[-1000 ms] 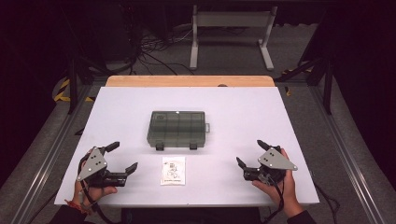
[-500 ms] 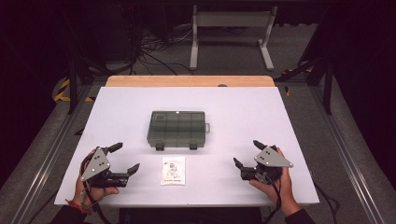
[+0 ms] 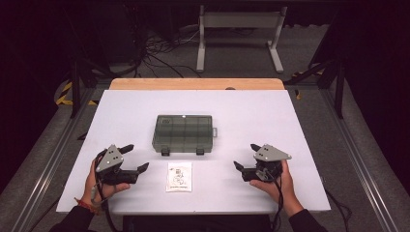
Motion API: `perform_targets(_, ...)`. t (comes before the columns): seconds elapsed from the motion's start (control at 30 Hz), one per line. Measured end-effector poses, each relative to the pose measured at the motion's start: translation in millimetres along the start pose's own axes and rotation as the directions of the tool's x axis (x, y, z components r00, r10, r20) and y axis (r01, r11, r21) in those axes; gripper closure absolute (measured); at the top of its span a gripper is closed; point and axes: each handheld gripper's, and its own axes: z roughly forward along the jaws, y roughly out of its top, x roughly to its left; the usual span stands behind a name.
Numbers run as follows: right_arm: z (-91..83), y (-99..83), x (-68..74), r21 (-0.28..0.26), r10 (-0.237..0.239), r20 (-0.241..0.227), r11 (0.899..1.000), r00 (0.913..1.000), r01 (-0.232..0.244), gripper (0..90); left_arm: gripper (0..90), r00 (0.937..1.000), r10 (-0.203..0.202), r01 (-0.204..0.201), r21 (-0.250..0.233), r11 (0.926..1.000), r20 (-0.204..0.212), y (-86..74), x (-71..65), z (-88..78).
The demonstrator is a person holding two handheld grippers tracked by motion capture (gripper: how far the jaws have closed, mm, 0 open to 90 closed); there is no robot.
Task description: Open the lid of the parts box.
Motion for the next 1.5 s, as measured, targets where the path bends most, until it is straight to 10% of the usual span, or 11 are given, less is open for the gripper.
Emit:
perform_targets(0.7,93.5,43.0,25.7,0.139,-0.040,-0.107,0.989,0.9935,0.055,42.7,43.3,0.9996,-0.016,0.012,0.166,0.9861,0.022,17.5,17.9,62.5)
perform_targets(1.5,82.9,43.7,29.0,0.083,-0.040,-0.116,0.995,0.9924,0.050,72.7,56.9,0.9989,-0.031,0.026,0.128,0.9914,0.036,24.0,16.6,53.5)
